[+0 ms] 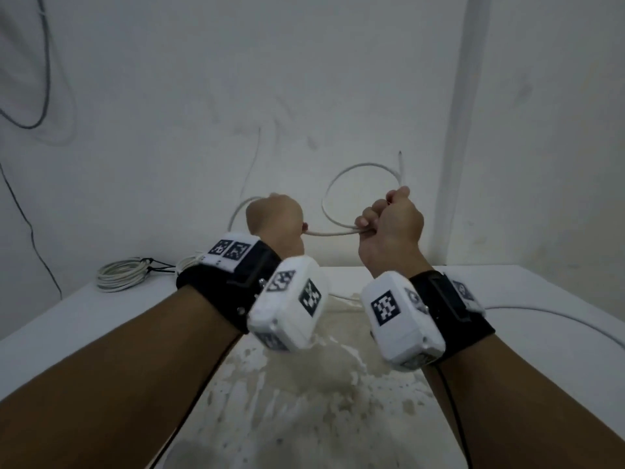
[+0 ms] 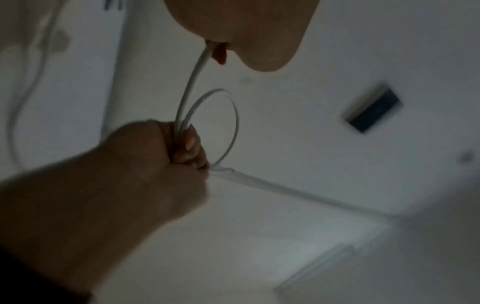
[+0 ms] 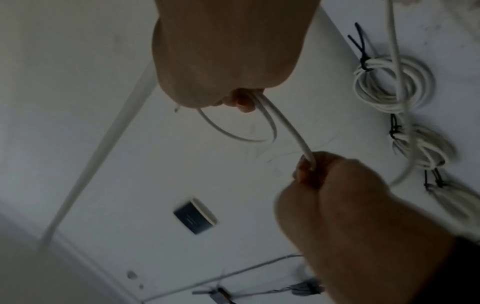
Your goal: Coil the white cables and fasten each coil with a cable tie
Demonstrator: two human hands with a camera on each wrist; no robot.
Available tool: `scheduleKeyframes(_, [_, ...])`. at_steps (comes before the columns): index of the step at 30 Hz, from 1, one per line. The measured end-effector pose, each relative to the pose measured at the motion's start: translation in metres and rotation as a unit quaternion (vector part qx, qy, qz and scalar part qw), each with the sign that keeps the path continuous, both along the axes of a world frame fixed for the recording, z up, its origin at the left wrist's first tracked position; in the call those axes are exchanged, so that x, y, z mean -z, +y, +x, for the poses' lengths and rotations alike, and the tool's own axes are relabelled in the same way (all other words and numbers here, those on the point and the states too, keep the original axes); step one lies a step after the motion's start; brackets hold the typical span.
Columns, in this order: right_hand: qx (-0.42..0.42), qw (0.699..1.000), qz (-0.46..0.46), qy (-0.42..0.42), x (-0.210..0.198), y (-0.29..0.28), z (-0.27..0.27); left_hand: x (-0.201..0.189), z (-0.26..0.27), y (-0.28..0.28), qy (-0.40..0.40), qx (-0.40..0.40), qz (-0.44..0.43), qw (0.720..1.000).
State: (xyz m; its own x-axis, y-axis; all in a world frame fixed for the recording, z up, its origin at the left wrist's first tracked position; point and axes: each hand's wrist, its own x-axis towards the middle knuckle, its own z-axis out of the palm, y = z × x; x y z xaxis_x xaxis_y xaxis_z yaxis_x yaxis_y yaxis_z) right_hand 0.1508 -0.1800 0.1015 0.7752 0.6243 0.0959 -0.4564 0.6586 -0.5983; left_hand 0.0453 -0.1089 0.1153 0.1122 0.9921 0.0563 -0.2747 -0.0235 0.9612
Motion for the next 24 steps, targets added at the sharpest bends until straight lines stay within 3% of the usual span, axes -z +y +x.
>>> scheduleKeyframes(3, [-0.024, 0.992, -0.015, -0.121, -0.002, 0.009, -0.021, -0.003, -0.011, 0.014, 0.083, -0.011, 0.155, 0.984])
scheduleKeyframes(5, [-0.028, 0.983, -0.035, -0.177, 0.001, 0.016, -0.031, -0.003, -0.022, 0.019, 0.169, -0.012, 0.25, 0.953])
scheduleKeyframes(8, [-0.066, 0.979, -0.051, -0.187, 0.009, 0.027, -0.043, 0.002, -0.04, 0.026, 0.315, -0.036, 0.34, 0.886])
scheduleKeyframes(10, [-0.125, 0.976, -0.034, -0.173, 0.015, 0.031, -0.049, 0.009, -0.049, 0.034, 0.352, -0.063, 0.356, 0.863])
scheduleKeyframes(12, [-0.175, 0.971, -0.024, -0.163, 0.019, 0.033, -0.054, 0.014, -0.055, 0.041, 0.33, -0.047, 0.34, 0.879])
scheduleKeyframes(14, [-0.197, 0.964, -0.041, -0.172, 0.023, 0.036, -0.056, 0.019, -0.058, 0.045, 0.242, -0.009, 0.299, 0.923])
scheduleKeyframes(16, [-0.2, 0.958, -0.064, -0.194, 0.026, 0.039, -0.059, 0.021, -0.059, 0.047, 0.194, -0.02, 0.286, 0.938])
scheduleKeyframes(22, [-0.246, 0.947, -0.082, -0.188, 0.034, 0.045, -0.059, 0.009, -0.056, 0.052, 0.283, -0.091, 0.346, 0.89])
scheduleKeyframes(24, [-0.267, 0.942, -0.075, -0.191, 0.037, 0.045, -0.056, 0.005, -0.058, 0.054, 0.304, -0.077, 0.362, 0.878])
